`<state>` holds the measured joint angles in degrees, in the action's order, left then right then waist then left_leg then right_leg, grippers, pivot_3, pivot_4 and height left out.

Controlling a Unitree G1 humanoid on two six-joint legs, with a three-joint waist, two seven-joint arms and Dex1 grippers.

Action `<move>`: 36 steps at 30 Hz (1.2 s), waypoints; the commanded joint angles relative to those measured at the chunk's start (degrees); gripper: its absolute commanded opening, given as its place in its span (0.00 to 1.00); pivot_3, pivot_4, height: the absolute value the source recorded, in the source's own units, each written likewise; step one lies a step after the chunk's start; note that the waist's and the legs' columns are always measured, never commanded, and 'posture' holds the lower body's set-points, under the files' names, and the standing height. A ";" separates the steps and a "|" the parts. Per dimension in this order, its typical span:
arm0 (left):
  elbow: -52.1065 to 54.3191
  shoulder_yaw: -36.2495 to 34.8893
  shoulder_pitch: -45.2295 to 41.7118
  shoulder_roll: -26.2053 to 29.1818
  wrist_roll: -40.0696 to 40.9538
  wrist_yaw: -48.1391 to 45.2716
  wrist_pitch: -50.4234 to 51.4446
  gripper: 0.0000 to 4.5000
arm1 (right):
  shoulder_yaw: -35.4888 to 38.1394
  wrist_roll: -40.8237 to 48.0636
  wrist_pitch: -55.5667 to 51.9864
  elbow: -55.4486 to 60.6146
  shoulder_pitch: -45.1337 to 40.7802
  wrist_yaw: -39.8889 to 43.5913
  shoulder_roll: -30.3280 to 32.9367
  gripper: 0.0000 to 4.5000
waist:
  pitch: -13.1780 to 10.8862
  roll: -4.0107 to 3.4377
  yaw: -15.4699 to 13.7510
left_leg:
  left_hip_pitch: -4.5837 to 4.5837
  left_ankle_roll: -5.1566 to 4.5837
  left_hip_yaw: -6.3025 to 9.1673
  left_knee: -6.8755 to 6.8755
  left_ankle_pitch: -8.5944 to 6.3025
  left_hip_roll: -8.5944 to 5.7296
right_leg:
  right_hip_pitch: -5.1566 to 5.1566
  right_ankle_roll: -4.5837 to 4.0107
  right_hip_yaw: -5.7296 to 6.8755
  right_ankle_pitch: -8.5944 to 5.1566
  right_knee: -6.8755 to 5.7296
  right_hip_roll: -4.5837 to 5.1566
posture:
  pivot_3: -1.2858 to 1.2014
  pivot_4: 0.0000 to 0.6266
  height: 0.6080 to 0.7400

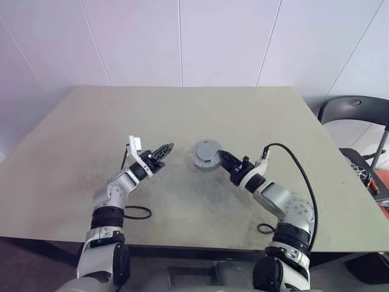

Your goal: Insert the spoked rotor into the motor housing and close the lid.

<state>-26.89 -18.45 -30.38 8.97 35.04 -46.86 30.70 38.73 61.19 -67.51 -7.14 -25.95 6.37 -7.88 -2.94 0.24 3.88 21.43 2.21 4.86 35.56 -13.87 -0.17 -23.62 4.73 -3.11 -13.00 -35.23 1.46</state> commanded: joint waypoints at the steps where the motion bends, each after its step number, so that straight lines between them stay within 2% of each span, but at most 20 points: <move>1: 3.66 -1.32 -0.34 -0.25 3.34 1.23 1.39 0.04 | -3.18 3.87 4.10 -0.54 -4.17 2.46 -2.89 0.30 | -0.01 -0.02 0.10 | -0.04 0.00 0.00 0.01 0.00 0.00 | 0.04 -0.07 0.00 -0.04 0.01 0.00 | 0.52 0.00 1.00; 4: 5.63 -3.30 -0.44 -1.13 8.55 1.44 5.18 0.20 | -6.70 3.05 8.73 -3.95 -7.18 4.65 -5.36 0.30 | -0.02 -0.03 0.18 | -0.02 0.00 -0.01 0.04 0.00 -0.01 | 0.06 -0.15 0.00 -0.09 0.03 0.00 | 0.52 0.00 1.00; 9: 8.13 -3.27 0.37 -1.72 12.09 1.85 8.76 0.57 | -11.91 3.72 11.10 -7.41 -8.70 6.87 -5.17 0.30 | -0.04 -0.06 0.23 | -0.01 0.00 -0.01 0.01 0.00 -0.01 | 0.04 -0.03 0.00 -0.02 0.05 0.00 | 0.52 0.00 1.00; 14: 10.45 -1.83 1.55 -0.95 13.38 1.66 11.49 0.97 | -13.34 4.81 12.12 -8.76 -8.31 7.25 -3.85 0.30 | -0.04 -0.06 0.17 | 0.00 0.00 -0.01 0.01 0.00 -0.01 | 0.05 -0.03 -0.01 -0.02 0.06 0.00 | 0.52 0.00 1.00; 27: 10.58 -1.13 2.01 -0.78 14.33 1.01 13.80 0.97 | -14.89 7.28 11.84 -7.67 -7.41 7.72 -3.51 0.30 | -0.05 -0.07 0.20 | 0.00 0.00 -0.01 0.04 0.00 -0.01 | 0.05 -0.16 -0.01 -0.09 0.05 0.00 | 0.52 0.00 1.00; 36: 6.30 -1.43 0.51 -1.12 12.97 1.77 11.99 0.97 | -15.77 10.11 11.16 -6.84 -7.14 9.90 -2.83 0.30 | -0.05 -0.07 0.17 | 0.00 0.00 -0.01 0.05 0.00 -0.02 | 0.05 -0.15 -0.01 -0.09 0.05 -0.01 | 0.52 0.00 1.00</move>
<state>-20.65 -20.49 -28.15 7.58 48.02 -44.98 43.25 23.92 67.76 -56.27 -17.39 -30.21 13.94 -7.90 -3.00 0.17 4.05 21.43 2.21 4.85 35.60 -13.87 -0.18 -23.57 4.58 -3.12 -13.08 -35.19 1.46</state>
